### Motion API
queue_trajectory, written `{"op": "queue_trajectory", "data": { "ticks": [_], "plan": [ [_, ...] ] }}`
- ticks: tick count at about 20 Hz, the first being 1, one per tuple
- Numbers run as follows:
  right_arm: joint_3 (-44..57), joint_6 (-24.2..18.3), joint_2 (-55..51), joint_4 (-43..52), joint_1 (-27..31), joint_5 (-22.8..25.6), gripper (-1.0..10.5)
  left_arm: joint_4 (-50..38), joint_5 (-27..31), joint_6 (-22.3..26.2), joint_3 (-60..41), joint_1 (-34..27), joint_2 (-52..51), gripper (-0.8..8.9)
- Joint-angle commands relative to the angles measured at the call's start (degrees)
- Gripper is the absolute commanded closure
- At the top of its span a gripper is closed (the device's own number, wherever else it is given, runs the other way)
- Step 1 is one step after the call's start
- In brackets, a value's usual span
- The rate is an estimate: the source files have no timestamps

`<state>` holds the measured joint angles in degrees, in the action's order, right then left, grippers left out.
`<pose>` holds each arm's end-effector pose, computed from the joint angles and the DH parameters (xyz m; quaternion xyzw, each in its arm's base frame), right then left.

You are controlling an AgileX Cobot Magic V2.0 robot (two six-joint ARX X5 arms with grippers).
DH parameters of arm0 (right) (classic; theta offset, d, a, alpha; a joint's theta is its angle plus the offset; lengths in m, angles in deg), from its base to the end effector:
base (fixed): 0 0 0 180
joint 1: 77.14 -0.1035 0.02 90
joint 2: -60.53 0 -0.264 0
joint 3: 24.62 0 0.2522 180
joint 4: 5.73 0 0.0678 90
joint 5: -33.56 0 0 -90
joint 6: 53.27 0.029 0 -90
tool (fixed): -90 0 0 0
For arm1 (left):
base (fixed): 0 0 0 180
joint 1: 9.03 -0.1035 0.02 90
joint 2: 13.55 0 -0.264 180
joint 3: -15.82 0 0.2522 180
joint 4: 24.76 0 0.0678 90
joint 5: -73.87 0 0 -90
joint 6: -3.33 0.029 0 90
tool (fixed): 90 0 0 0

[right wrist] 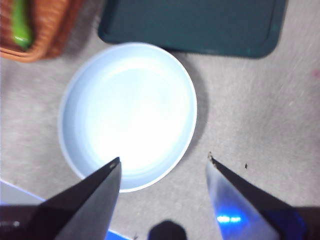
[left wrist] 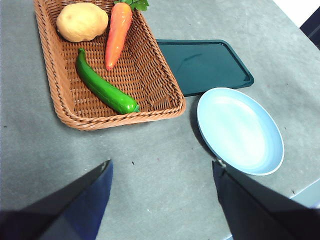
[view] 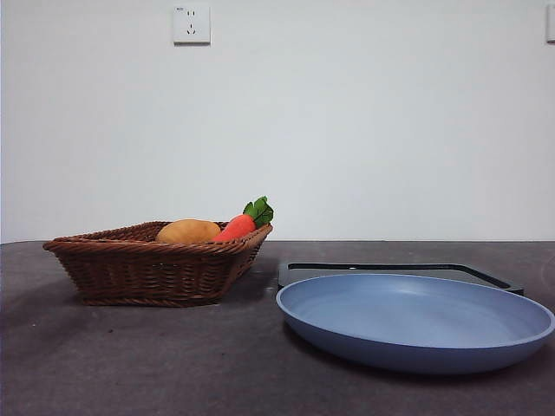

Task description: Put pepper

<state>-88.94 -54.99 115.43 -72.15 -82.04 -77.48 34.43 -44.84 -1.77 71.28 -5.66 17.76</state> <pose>0.1672 0.0248 0.2812 0.0541 0.4694 0.2043 0.8573 0.0999 -0.0198 0.2903 -0.1067 0.3051 -0.2502 0.9126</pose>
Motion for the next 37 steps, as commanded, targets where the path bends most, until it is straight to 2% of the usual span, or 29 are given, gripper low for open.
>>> {"op": "queue_trajectory", "data": {
  "ticks": [1,7,13,15,20,23,27,31,37],
  "plan": [
    [-1.0,0.4,6.9,2.8,-0.2,0.0,6.5,-0.4,-0.2,0.4,0.8,-0.1,0.1,4.63],
    [-1.0,0.4,22.4,9.6,-2.5,0.1,6.5,-0.9,-0.2,0.4,0.8,-0.1,0.1,4.63],
    [-1.0,0.3,32.4,15.5,-4.7,0.6,6.5,-0.8,-0.1,0.4,0.8,-0.1,0.1,4.63],
    [-1.0,0.3,34.5,16.9,-5.2,2.1,6.5,-0.8,-0.1,0.4,0.8,-0.1,0.1,4.63],
    [-1.0,0.3,37.7,18.3,-5.5,1.7,7.6,-0.8,0.0,0.4,0.8,-0.1,0.1,4.63],
    [-0.9,0.3,38.0,18.3,-5.5,1.5,9.4,-0.8,0.0,0.2,0.8,-0.1,0.1,4.64],
    [-0.9,1.2,37.6,18.3,-5.3,1.5,9.4,-1.7,0.2,-1.3,0.8,-0.1,1.7,4.65],
    [-1.0,1.3,32.2,17.9,-5.2,1.6,9.4,-4.0,1.3,-3.4,2.4,1.2,9.2,4.65],
    [-1.1,1.9,18.8,14.7,-3.1,1.7,9.4,-8.5,12.4,-6.8,13.1,8.9,28.3,4.65]
  ]
}}
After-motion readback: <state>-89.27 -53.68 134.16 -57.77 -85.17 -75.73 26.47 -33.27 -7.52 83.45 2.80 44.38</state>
